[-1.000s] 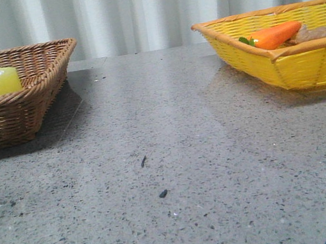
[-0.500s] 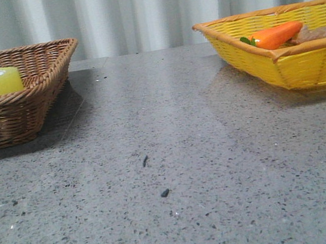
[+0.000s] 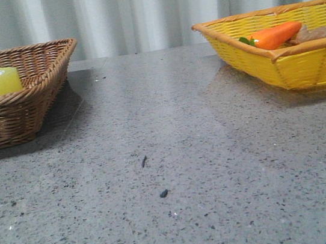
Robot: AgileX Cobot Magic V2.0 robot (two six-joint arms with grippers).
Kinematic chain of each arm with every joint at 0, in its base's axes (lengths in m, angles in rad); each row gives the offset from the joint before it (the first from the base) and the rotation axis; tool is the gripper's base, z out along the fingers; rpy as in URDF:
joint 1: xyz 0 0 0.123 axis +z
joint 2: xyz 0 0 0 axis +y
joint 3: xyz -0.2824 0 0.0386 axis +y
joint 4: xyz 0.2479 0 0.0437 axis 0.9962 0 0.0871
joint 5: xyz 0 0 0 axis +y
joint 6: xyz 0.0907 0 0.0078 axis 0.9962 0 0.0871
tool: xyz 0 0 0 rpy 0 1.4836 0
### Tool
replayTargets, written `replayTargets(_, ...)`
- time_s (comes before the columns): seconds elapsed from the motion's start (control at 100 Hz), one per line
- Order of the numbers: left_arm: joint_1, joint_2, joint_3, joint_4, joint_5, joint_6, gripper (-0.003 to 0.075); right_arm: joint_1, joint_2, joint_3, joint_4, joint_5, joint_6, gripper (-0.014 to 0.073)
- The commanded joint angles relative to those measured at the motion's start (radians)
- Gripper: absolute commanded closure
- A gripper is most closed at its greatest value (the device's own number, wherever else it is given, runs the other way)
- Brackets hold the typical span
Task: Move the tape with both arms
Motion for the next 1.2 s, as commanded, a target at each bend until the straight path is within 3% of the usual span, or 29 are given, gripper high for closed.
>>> replayTargets(0.0, 0.002, -0.029, 0.009, -0.017, -0.047, -0.012, 0.0741, -0.004, 0.016, -0.019, -0.023, -0.078, -0.003, 0.0655)
replayTargets(0.85, 0.002, -0.029, 0.009, -0.017, -0.047, -0.012, 0.0741, -0.009, 0.016, -0.013, -0.023, -0.078, -0.003, 0.0655)
replayTargets(1.04, 0.002, -0.029, 0.009, -0.017, -0.047, -0.012, 0.0741, -0.146, 0.016, 0.129, -0.081, -0.12, -0.003, 0.0655)
replayTargets(1.19, 0.002, -0.029, 0.009, -0.017, -0.047, -0.012, 0.0741, -0.315, 0.016, 0.356, -0.065, -0.368, -0.003, 0.0655)
